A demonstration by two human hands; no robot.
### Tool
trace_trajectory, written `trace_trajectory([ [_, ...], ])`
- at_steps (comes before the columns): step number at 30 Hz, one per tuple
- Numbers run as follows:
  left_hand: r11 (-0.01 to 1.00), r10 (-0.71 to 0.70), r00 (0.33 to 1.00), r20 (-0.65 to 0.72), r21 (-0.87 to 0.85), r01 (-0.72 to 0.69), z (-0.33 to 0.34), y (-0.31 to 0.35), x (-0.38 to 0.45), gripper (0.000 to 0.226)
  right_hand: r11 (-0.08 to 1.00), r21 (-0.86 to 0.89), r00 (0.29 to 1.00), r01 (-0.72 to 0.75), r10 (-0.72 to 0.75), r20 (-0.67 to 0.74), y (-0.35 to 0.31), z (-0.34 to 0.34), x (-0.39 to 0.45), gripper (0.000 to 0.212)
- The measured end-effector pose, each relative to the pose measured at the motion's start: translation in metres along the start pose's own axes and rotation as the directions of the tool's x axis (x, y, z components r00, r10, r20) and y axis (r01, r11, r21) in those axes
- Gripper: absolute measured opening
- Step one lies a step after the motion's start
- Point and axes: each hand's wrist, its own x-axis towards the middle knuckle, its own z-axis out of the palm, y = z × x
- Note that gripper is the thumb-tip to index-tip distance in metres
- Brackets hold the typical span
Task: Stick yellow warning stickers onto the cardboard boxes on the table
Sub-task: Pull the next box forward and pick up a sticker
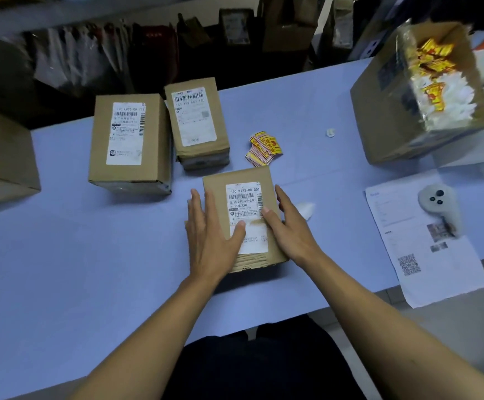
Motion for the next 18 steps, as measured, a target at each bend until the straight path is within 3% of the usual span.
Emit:
trace_trajectory([
  [3, 0.924, 0.223, 0.974, 0.041, 0.309, -0.224, -0.004, 0.008, 0.019, 0.08, 0.996, -0.088, 1.0, -0.008, 0.006, -0.029, -0.007, -0.019, 0.021, 0.06],
  [6, 0.841, 0.274, 0.956, 0.109, 0.455, -0.293, -0.002, 0.018, 0.035, 0.077, 0.954, -0.295, 0.996, 0.055, -0.073, -0.05, -0.012, -0.041, 0.045, 0.056],
  [10, 0.84, 0.229, 0.963, 0.141, 0.472, -0.269, 0.005, 0.02, 0.042, 0.075, 0.838, -0.536, 0.993, 0.097, -0.119, -0.005, -0.01, -0.059, 0.08, 0.059],
  [18, 0.833, 0.234, 0.965, 0.116, 0.488, -0.261, 0.008, 0.016, 0.046, 0.072, 0.724, -0.673, 0.983, 0.153, -0.183, 0.027, -0.02, -0.047, 0.133, 0.055],
])
